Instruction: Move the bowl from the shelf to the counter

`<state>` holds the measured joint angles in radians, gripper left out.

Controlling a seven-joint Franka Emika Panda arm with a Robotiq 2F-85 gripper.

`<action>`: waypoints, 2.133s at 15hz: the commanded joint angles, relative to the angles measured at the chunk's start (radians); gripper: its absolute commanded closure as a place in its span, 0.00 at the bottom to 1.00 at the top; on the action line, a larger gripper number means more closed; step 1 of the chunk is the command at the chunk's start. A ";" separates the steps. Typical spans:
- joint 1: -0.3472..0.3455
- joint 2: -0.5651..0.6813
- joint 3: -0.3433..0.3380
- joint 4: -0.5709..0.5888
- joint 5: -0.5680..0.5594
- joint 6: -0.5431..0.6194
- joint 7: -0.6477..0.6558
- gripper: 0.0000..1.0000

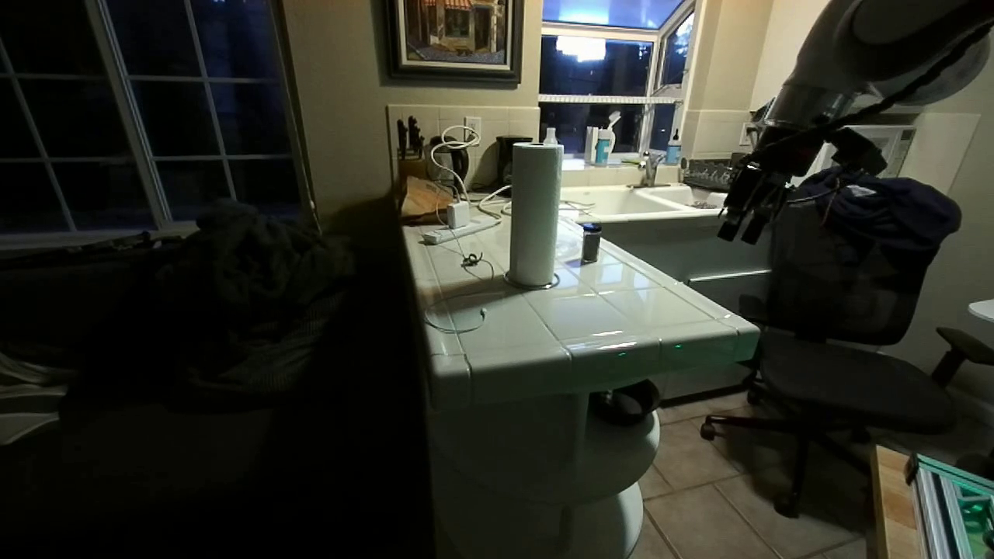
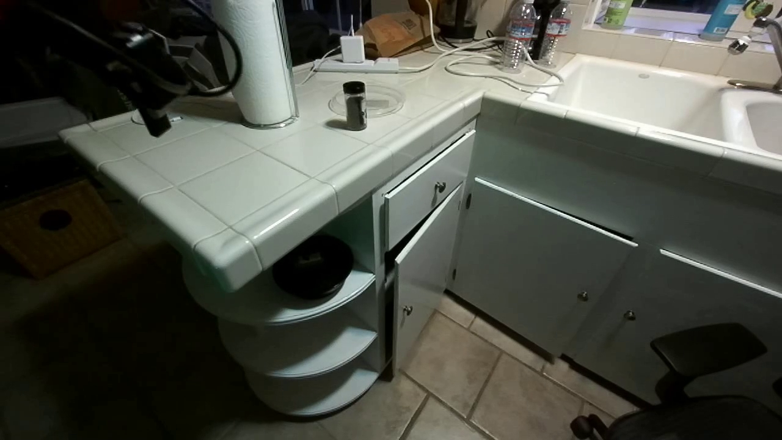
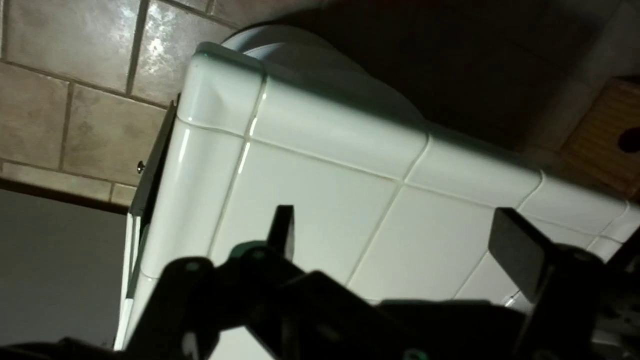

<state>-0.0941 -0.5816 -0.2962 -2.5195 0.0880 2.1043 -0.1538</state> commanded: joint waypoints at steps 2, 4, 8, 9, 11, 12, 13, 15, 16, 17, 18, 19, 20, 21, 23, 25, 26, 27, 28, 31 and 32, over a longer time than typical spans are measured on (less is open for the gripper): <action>-0.050 0.099 -0.115 -0.009 0.098 0.081 -0.113 0.00; -0.064 0.160 -0.175 0.005 0.143 0.100 -0.174 0.00; -0.059 0.310 -0.285 0.064 0.288 0.109 -0.342 0.00; -0.057 0.347 -0.305 0.078 0.329 0.114 -0.385 0.00; -0.058 0.425 -0.337 0.115 0.421 0.113 -0.464 0.00; -0.061 0.472 -0.343 0.142 0.464 0.110 -0.501 0.00; -0.074 0.509 -0.345 0.162 0.503 0.099 -0.530 0.00; -0.105 0.597 -0.331 0.214 0.576 0.094 -0.579 0.00; -0.132 0.630 -0.318 0.232 0.599 0.099 -0.600 0.00; -0.155 0.668 -0.304 0.257 0.636 0.090 -0.628 0.00; -0.182 0.701 -0.286 0.279 0.650 0.090 -0.643 0.00; -0.209 0.730 -0.267 0.297 0.666 0.088 -0.657 0.00; -0.238 0.762 -0.247 0.317 0.674 0.092 -0.666 0.00; -0.267 0.789 -0.227 0.333 0.681 0.095 -0.676 0.00; -0.328 0.839 -0.187 0.366 0.690 0.085 -0.693 0.00; -0.348 0.793 -0.157 0.330 0.647 0.112 -0.659 0.00; -0.367 0.816 -0.145 0.344 0.653 0.111 -0.667 0.00; -0.378 0.832 -0.138 0.352 0.656 0.111 -0.671 0.00; -0.383 0.842 -0.134 0.359 0.657 0.110 -0.673 0.00; -0.384 0.847 -0.130 0.367 0.658 0.109 -0.673 0.00; -0.383 0.847 -0.130 0.368 0.659 0.109 -0.673 0.00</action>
<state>-0.4371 0.2716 -0.4688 -2.1505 0.7614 2.2068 -0.8367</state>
